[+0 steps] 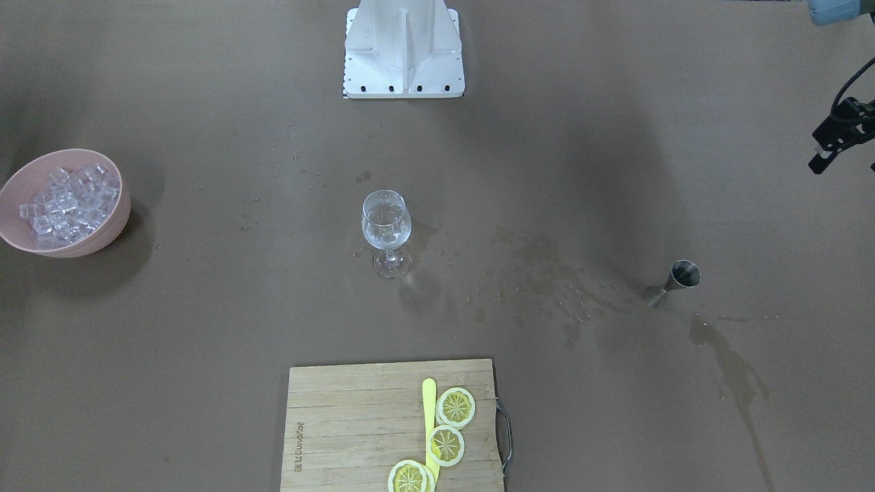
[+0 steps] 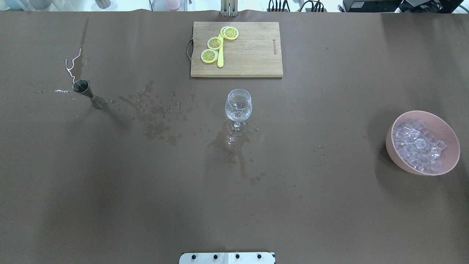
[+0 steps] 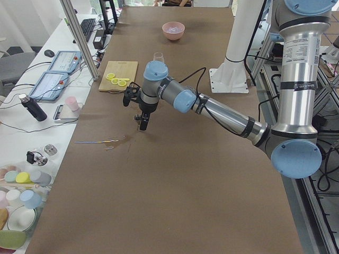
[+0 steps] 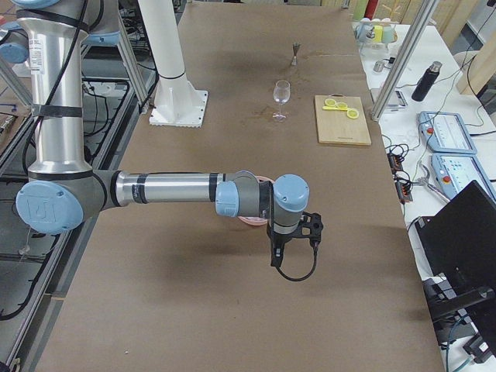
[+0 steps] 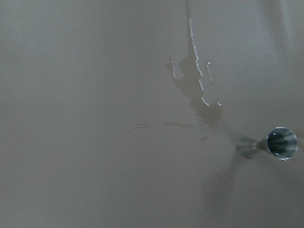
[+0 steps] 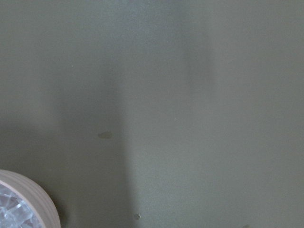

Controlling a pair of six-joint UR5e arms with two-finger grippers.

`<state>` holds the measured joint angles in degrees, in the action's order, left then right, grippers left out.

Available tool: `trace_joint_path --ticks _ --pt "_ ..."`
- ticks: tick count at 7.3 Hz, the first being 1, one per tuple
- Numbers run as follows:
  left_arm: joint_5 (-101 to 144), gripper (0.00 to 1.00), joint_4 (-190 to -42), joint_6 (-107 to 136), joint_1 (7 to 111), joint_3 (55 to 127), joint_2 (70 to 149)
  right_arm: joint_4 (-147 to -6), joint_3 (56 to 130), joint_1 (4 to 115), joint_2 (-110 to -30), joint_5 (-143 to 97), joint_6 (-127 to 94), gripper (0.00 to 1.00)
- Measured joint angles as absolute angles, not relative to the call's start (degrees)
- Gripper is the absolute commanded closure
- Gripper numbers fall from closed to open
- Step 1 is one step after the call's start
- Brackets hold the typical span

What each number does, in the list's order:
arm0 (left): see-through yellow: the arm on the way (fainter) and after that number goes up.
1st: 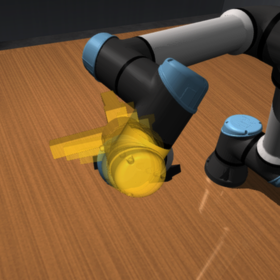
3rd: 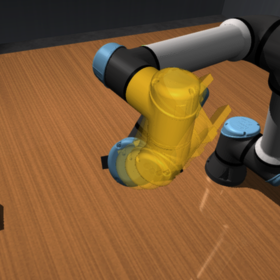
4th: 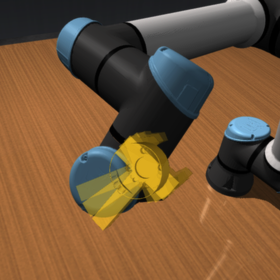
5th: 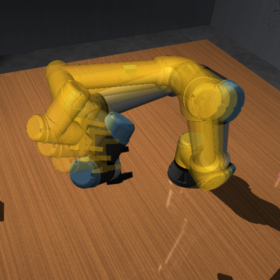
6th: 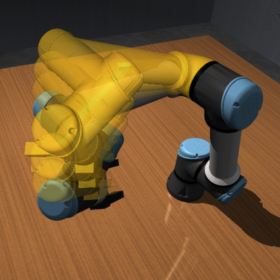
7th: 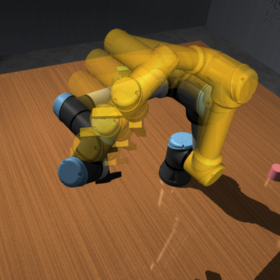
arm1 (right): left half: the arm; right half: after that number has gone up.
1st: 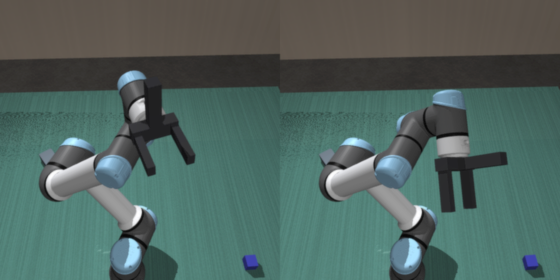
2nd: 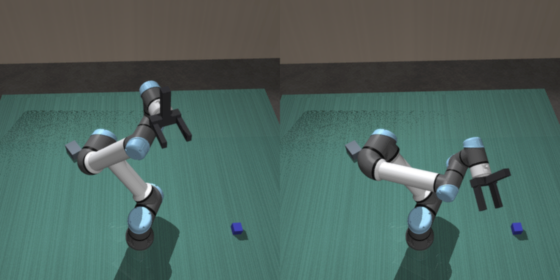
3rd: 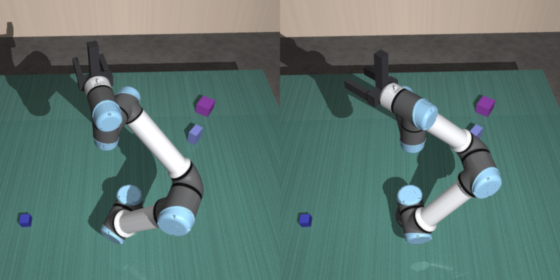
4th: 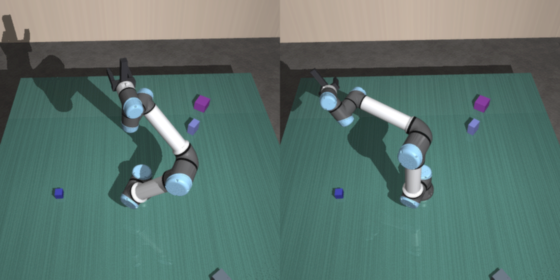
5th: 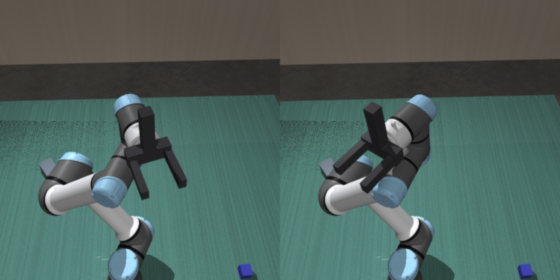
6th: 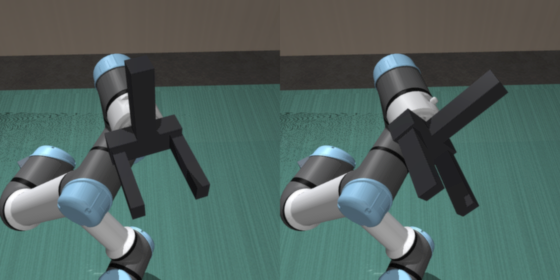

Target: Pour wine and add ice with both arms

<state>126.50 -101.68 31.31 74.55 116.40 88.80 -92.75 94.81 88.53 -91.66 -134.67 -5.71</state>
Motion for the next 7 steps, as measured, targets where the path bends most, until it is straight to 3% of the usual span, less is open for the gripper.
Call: trace_joint_path --ticks 4,7 --pt "111.25 0.02 -121.52 50.2 61.04 116.64 81.48 -92.58 94.75 88.17 -91.46 -134.73 -5.99 0.0" --pt "95.88 0.02 -125.17 62.01 47.71 117.43 80.3 -92.55 94.65 88.04 -91.41 -134.66 -6.08 0.0"
